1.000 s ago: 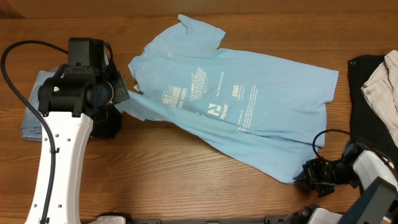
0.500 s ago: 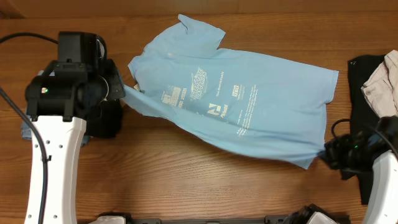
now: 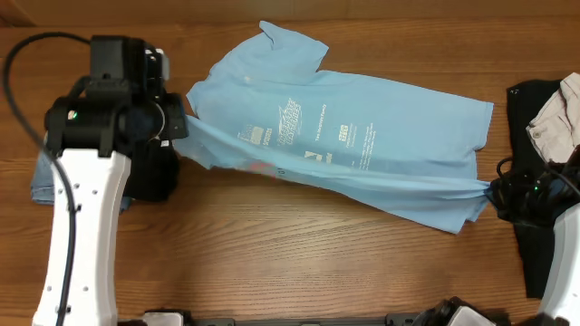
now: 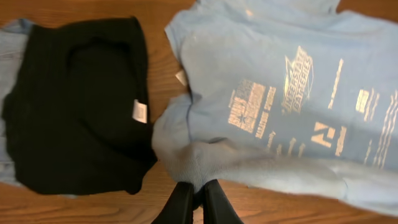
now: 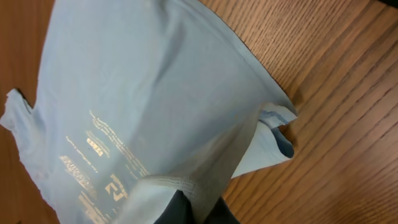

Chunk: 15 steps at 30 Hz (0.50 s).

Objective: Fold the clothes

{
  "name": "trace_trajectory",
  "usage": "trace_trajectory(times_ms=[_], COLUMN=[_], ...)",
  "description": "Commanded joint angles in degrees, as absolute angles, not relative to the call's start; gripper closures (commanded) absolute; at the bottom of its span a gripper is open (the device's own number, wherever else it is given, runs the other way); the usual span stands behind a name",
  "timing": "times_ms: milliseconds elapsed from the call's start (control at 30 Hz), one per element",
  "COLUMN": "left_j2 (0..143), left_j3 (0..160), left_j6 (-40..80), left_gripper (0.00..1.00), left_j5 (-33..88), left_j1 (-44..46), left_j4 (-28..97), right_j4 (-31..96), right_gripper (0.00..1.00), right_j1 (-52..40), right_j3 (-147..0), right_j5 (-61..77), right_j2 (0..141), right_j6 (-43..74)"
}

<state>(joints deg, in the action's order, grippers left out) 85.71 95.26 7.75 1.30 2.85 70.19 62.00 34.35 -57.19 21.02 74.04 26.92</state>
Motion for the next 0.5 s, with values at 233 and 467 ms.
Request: trace_trajectory(times_ms=[233,467], left_j2=[96.7,104.0], left_j3=[96.5,96.5], left_j6=[-0.6,-2.4], left_gripper=[0.94,0.67], left_j5=[3.9,3.6], left_j1=[5.9,6.5], left_j4=[67.2,59.7], right_j4=[55.3,50.5], right_gripper=[0.96,0.8], right_j1=[34.1,34.1], right_j3=[-58.3,-58.3], right_j5=[21.3,21.7], right_j2=[77.9,80.9], right_j6=[26.7,27.9])
